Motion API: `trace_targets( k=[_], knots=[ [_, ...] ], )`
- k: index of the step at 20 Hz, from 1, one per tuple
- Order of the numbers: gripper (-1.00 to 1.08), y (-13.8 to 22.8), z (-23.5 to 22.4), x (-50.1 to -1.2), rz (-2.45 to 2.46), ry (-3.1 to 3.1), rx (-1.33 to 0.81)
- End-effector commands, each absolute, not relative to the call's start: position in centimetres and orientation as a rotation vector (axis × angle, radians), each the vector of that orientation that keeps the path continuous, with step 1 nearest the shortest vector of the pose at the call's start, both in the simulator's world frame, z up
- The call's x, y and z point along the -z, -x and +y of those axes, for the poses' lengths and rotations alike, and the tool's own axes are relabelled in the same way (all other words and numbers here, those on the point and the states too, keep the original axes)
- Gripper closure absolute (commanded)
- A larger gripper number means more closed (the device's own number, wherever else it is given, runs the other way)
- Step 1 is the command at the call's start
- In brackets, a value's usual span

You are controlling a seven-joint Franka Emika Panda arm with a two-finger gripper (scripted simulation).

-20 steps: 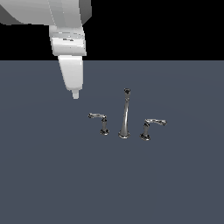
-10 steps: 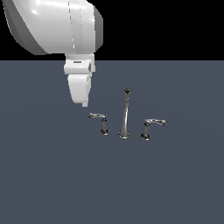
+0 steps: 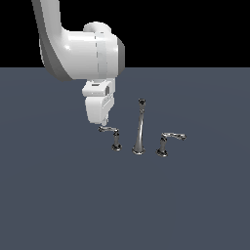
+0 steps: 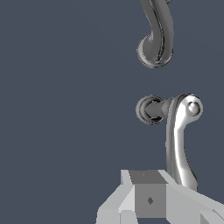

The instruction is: Turn on the faucet by rotating a designated handle.

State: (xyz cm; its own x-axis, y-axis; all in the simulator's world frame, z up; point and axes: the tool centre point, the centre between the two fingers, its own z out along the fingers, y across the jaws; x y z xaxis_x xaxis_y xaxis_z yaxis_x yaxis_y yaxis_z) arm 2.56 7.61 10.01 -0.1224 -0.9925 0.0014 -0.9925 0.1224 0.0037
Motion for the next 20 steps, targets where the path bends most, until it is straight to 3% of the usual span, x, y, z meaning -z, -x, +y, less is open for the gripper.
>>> trace_targets(
  k=[1,15,20],
  knots=[
    [1.08,-3.2,7.1,-9.3,-2.391,-2.034,0.0],
    [1.08,-3.8,6.4,-8.6,-2.438,-1.982,0.0],
    [1.08,-2.3,7.6,-8.6,-2.438,-1.982,0.0]
  ],
)
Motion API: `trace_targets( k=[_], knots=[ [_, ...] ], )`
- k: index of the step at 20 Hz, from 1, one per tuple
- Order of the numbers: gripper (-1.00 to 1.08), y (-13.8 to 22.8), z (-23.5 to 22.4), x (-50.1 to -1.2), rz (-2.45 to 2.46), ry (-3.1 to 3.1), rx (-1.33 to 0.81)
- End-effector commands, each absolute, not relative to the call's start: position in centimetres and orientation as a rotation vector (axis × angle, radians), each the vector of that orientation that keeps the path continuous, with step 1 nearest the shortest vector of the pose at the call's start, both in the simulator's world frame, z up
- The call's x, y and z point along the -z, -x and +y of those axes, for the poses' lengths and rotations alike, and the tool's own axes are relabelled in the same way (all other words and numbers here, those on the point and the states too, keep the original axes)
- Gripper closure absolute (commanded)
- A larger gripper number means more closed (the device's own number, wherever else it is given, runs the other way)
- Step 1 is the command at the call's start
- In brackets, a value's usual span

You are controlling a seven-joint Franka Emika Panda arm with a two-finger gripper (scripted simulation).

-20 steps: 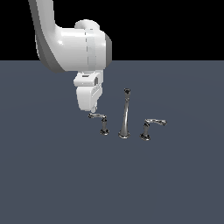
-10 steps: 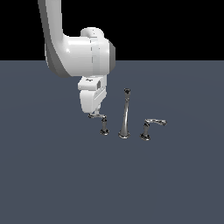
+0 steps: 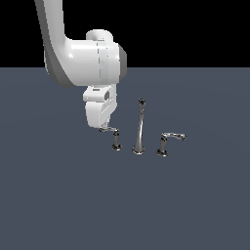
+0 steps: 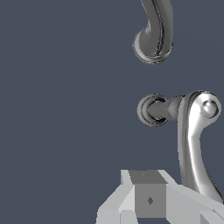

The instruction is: Turn on the faucet by rotating a designated handle.

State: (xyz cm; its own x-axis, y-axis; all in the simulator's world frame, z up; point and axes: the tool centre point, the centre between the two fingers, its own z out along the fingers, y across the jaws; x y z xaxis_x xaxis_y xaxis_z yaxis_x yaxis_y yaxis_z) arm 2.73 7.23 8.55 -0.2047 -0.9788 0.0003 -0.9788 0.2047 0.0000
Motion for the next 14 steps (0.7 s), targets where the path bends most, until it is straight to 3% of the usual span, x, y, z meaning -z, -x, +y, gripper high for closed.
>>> trace_targets(
  k=[1,14],
  knots=[
    [1.08,-1.9,7.8,-8.6,-2.438,-1.982,0.0],
    [1.08,0.9,8.6,-8.5,-2.445,-1.982,-0.004]
  ],
)
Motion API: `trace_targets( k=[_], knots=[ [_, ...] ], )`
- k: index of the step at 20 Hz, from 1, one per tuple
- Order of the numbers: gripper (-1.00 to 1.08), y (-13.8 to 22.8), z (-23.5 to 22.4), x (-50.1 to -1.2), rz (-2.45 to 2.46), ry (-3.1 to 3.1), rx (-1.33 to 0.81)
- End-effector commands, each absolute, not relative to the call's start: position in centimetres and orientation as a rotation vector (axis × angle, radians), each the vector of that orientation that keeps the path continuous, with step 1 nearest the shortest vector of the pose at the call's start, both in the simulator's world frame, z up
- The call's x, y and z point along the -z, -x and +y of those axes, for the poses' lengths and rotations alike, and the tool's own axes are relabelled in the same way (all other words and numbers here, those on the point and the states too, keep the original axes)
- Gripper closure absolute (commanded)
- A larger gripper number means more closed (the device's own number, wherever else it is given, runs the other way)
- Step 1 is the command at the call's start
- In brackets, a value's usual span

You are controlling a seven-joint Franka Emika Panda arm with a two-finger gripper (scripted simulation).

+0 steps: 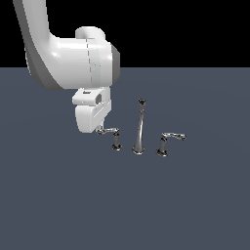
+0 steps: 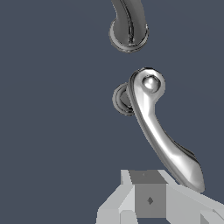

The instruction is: Turn on the faucet by rotating a designated handle.

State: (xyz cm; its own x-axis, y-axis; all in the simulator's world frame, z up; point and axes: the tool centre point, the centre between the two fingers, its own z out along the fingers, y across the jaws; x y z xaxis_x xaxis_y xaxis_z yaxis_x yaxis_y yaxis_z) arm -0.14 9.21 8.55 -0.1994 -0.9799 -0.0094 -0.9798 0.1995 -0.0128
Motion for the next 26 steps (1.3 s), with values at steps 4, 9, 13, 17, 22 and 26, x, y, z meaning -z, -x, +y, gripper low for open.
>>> trace_targets(
  k=[4,9,13,17,22,26],
  knots=[
    [1.08,2.3,8.6,-8.5,2.437,1.977,0.003],
    [1.08,4.1,8.5,-8.5,2.437,1.981,0.001],
    [1.08,4.3,8.8,-8.5,2.426,1.988,-0.001],
    [1.08,5.3,7.5,-8.5,2.429,1.986,-0.001],
    [1.08,6.6,5.8,-8.5,2.434,1.984,0.0],
    [1.08,7.3,4.8,-8.6,2.437,1.982,0.0]
  ],
)
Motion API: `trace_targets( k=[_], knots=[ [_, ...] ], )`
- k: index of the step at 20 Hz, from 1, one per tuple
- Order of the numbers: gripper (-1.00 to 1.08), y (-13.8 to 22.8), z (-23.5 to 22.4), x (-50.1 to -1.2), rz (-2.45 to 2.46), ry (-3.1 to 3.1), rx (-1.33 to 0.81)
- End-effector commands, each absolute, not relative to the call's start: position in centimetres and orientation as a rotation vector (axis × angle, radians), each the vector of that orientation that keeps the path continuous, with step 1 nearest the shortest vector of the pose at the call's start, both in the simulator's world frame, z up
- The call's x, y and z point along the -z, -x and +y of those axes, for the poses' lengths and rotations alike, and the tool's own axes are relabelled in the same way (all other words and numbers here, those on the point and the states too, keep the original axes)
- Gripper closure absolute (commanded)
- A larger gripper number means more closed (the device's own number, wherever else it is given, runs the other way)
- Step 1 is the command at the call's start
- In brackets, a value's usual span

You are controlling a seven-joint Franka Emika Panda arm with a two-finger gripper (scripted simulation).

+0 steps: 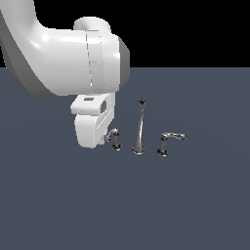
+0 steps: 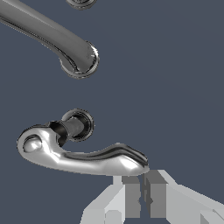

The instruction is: Turn on the faucet by rotating a designated handle.

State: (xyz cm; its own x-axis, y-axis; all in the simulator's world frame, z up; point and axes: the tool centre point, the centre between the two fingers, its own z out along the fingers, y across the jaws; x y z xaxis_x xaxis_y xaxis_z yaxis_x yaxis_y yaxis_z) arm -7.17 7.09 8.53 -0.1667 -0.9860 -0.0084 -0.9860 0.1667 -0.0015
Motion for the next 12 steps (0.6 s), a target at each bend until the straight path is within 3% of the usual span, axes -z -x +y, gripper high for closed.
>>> trace_targets(
  k=[1,12],
  knots=[
    [1.08,7.2,7.1,-8.5,2.394,2.023,-0.007],
    [1.08,6.6,0.3,-8.6,2.435,1.985,-0.001]
  ],
)
